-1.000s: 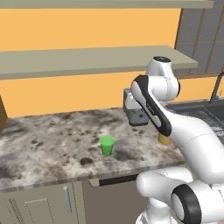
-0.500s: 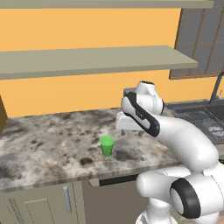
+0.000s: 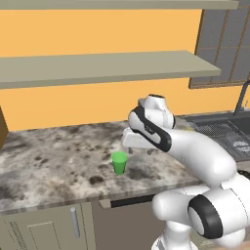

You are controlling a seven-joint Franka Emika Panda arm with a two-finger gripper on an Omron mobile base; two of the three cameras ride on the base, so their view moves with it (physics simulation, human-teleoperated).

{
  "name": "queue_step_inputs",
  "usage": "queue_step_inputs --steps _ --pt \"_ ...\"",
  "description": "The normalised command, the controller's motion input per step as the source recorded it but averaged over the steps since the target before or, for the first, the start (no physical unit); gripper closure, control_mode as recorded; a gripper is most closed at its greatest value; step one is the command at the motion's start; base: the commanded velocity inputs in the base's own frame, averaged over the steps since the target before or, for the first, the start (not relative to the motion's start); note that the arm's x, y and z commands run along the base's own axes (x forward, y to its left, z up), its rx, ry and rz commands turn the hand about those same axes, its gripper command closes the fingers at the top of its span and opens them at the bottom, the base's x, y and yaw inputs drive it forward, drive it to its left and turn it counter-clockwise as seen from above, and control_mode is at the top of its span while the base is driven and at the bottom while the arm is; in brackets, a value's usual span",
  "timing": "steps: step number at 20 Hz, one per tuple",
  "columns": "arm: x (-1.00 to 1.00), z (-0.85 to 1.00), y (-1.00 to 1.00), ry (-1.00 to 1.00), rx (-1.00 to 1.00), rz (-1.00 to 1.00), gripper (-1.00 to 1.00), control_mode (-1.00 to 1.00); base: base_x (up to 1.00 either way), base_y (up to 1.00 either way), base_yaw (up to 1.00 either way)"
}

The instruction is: Place the pitcher and cup on the dining counter for serving.

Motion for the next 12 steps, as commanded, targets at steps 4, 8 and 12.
queue_step_inputs --steps 4,8,12 --pt "0.23 -0.07 0.12 0.0 -0.02 0.0 -1.0 -1.0 0.0 0.0 0.0" --pt "0.34 -0.13 0.25 0.0 -0.03 -0.02 -1.0 -1.0 0.0 0.0 0.0" --pt "0.34 -0.19 0.22 0.0 0.0 -0.03 -1.0 -1.0 0.0 0.0 0.0"
